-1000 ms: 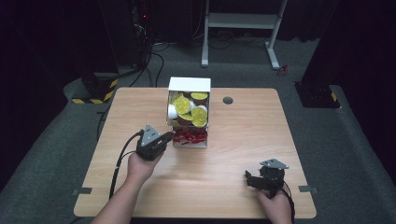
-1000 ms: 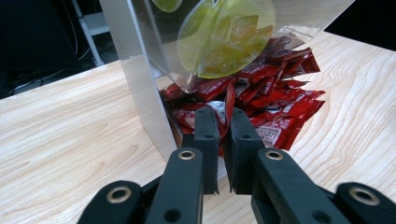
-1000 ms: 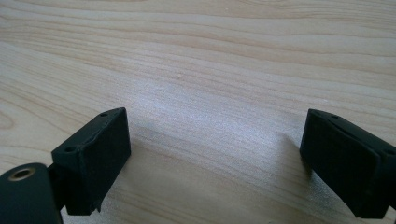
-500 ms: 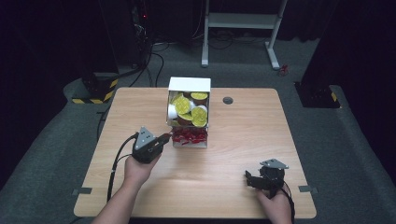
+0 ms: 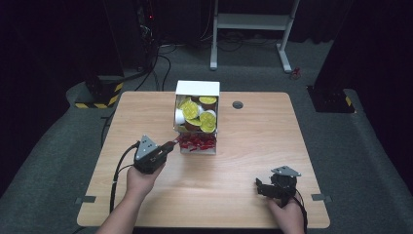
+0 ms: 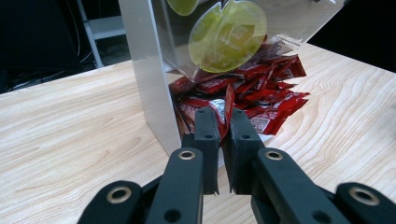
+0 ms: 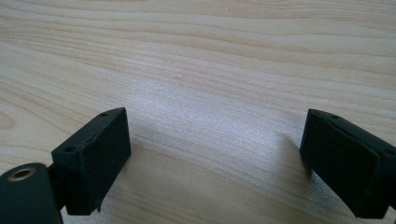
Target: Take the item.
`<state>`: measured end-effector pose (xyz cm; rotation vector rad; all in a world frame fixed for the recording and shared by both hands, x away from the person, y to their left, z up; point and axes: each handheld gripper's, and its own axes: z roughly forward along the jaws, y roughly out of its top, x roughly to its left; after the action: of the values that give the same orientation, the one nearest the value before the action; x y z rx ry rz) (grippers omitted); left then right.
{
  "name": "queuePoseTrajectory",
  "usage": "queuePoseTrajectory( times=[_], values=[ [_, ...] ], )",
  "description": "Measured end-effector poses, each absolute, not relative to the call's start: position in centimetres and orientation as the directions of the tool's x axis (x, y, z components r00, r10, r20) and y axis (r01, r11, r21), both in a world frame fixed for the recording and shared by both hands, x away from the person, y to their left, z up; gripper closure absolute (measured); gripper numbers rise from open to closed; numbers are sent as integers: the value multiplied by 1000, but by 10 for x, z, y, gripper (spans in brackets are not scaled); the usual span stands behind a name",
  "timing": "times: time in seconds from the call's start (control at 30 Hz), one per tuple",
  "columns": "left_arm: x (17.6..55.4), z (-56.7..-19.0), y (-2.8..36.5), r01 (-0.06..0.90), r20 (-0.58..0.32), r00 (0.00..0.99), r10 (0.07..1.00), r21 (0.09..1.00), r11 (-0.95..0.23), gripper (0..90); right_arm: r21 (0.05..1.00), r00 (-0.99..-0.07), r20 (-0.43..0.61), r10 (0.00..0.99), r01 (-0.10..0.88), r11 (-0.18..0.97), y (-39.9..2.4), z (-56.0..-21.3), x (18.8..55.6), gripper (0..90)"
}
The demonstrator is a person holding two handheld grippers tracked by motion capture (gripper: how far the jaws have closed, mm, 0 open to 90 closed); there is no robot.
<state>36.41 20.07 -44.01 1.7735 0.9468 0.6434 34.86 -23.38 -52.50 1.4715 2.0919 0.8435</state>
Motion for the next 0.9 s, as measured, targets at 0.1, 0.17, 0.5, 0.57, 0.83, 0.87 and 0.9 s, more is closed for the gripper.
queuePoseTrajectory(
  times=[0.1,0.17,0.5,0.57,0.83,0.87,0.9],
  values=[
    [363,-440,201,310,-1,552,834,929,-204,844,700,-333,-11,943,671,246,-234,-525,349,85],
    [362,-440,202,310,-5,550,835,930,-199,844,699,-333,-11,943,671,246,-234,-525,349,85],
    [358,-438,209,310,-14,540,841,933,-183,846,699,-334,-11,943,671,246,-234,-525,349,85],
    [357,-438,210,313,-25,538,842,934,-172,847,699,-333,-10,943,672,245,-234,-525,349,85],
    [354,-437,214,314,-28,531,847,935,-165,848,700,-334,-11,943,671,246,-234,-525,349,85],
    [353,-437,214,313,-27,530,847,935,-166,848,699,-333,-11,943,671,246,-234,-525,349,85],
    [353,-437,214,311,-25,530,847,936,-167,848,699,-333,-11,943,671,246,-234,-525,349,85]
  ],
)
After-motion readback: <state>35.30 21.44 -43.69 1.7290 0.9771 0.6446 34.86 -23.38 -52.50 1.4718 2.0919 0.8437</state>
